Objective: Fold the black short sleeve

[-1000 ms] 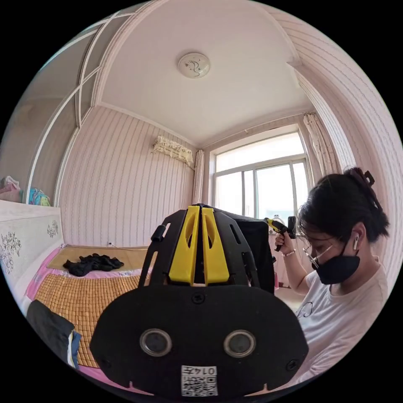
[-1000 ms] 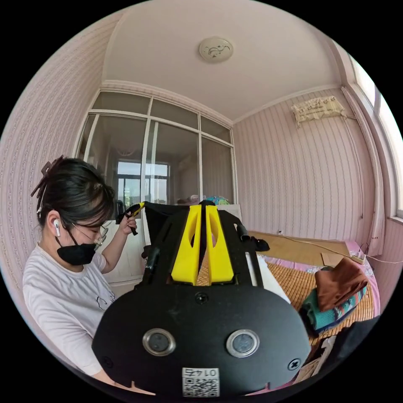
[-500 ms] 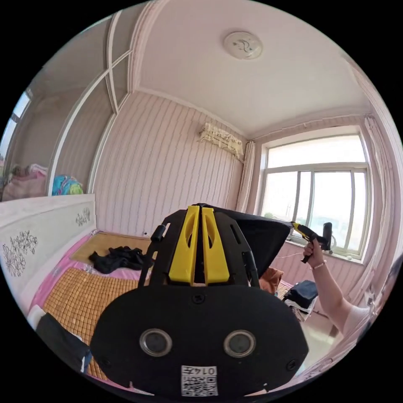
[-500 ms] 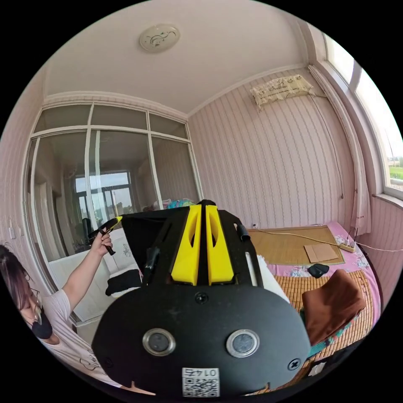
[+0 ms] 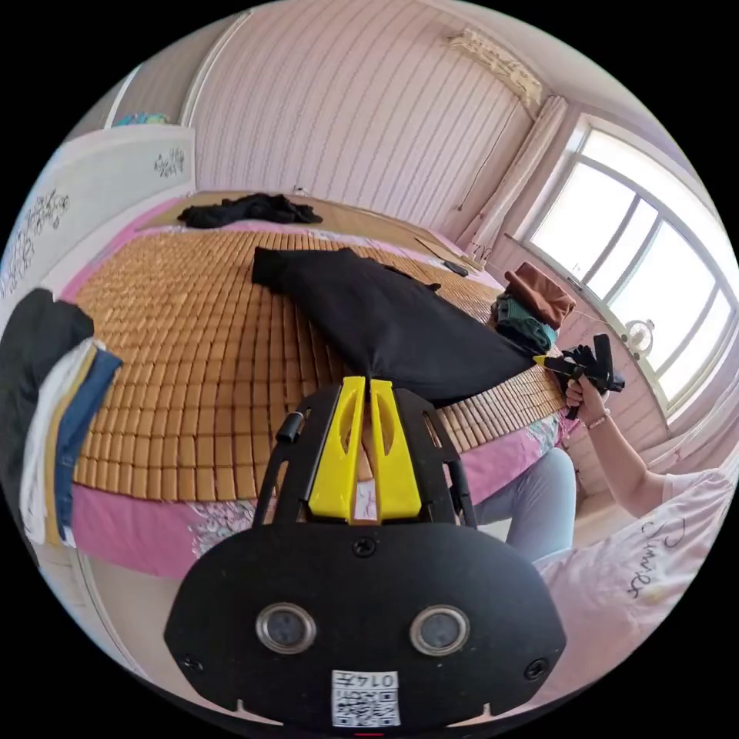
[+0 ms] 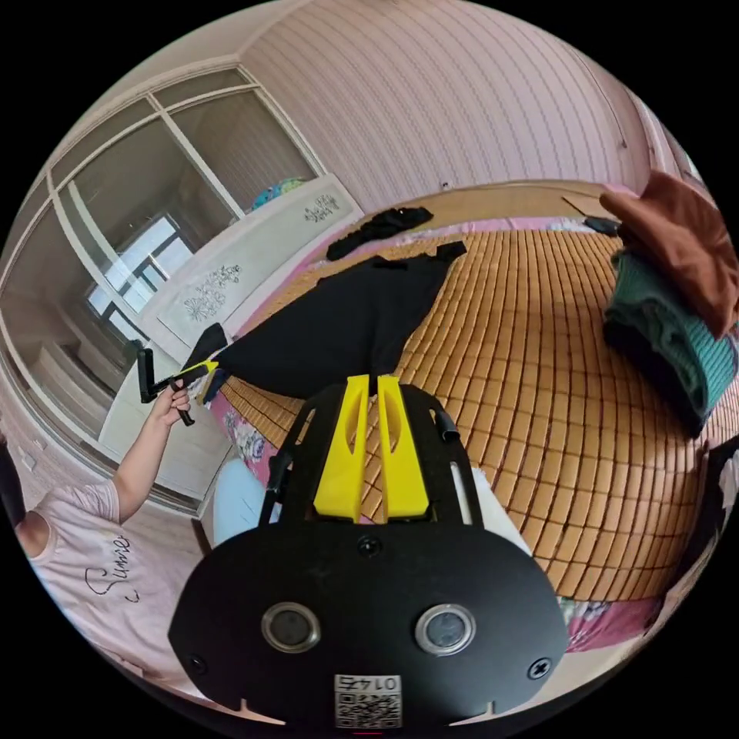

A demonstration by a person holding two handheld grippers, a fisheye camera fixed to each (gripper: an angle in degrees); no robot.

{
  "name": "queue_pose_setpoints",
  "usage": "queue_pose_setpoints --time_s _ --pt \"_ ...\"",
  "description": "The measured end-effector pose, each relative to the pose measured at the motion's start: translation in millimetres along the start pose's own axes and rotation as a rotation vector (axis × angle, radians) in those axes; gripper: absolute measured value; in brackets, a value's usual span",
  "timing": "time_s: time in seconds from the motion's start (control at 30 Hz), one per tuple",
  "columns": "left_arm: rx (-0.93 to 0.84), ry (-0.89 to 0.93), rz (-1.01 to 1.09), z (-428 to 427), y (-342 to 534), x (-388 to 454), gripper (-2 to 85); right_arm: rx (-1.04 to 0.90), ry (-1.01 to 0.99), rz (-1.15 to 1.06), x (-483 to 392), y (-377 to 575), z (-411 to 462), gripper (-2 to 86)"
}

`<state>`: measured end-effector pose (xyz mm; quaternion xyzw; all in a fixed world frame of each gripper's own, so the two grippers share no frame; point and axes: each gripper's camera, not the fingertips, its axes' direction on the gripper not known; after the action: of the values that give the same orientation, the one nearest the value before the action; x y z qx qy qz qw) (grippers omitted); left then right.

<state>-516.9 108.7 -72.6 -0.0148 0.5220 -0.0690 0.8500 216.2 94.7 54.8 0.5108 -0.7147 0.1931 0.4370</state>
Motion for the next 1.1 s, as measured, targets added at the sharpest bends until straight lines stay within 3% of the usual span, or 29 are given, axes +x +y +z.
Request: queue_pose_setpoints --time_s 0.13,0.27,0.6,0.77,0.83,1.1 --pt "-0.08 0.088 -0.106 32 67 -51 -1.0 -0.129 -0.027 0.117 55 71 49 1.0" --pt "-0.119 0.094 -0.101 32 101 -81 -1.0 -0.121 -0.075 0.146 73 109 42 1.0" --pt "-0.068 0.107 -0.117 21 126 -156 -1.0 -0.108 -0.133 0.153 85 160 6 0.2" --pt "0.016 0.204 -0.147 -1 136 -210 -1.0 -0.145 -0.202 0.126 88 179 -11 0.1" --pt "-0.033 0.181 -0.151 7 144 -229 -1.0 -0.186 -0.262 0.14 99 192 -8 0.1" --pt "-0.153 0.093 -0.152 52 197 -284 -1.0 -0.346 -0.189 0.103 105 231 30 0.2"
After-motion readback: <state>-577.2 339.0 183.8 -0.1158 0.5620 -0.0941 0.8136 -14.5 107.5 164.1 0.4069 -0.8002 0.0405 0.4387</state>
